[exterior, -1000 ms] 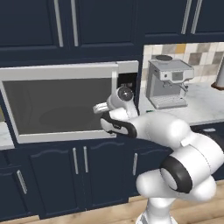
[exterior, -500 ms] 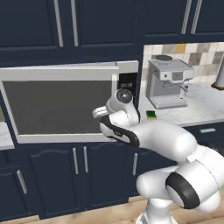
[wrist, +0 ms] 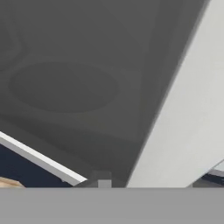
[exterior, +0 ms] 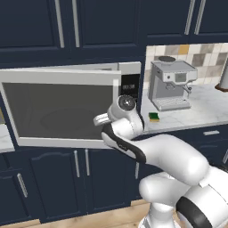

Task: Place the sponge inside the microwave to prepare for sanitizing.

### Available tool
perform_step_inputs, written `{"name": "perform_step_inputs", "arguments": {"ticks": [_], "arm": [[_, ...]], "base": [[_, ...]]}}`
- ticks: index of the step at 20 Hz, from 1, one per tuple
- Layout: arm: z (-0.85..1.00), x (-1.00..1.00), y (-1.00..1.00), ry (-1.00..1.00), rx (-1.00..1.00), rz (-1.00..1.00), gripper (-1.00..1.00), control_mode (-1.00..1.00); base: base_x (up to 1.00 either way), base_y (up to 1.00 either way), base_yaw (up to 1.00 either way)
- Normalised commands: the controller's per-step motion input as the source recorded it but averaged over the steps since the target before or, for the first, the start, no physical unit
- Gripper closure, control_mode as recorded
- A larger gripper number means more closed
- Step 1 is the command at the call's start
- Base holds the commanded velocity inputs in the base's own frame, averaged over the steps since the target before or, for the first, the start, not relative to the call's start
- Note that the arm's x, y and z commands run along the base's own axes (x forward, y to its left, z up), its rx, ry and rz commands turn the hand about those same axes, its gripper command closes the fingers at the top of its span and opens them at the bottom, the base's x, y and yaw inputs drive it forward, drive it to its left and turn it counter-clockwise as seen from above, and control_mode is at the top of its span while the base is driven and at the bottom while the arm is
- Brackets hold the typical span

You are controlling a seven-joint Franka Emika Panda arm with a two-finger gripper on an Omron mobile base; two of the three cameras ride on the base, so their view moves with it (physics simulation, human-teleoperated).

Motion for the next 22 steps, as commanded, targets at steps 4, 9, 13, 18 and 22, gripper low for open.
{"name": "perform_step_inputs", "arguments": {"ticks": [4,9,13,18,22], "arm": [[0.00,-0.42,0.56,0.00,0.00,-0.06,1.00,-1.00],[0.00,-0.43,0.53,0.00,0.04,-0.17,1.00,-1.00],[0.00,-0.39,0.54,0.00,0.03,-0.15,1.00,-1.00],[0.00,-0.34,0.53,0.00,0.05,-0.10,1.00,-1.00],[0.00,-0.32,0.47,0.00,0.08,-0.06,1.00,-1.00]], "base": [[0.00,0.00,0.00],[0.00,0.00,0.00],[0.00,0.00,0.00],[0.00,0.00,0.00],[0.00,0.00,0.00]]}}
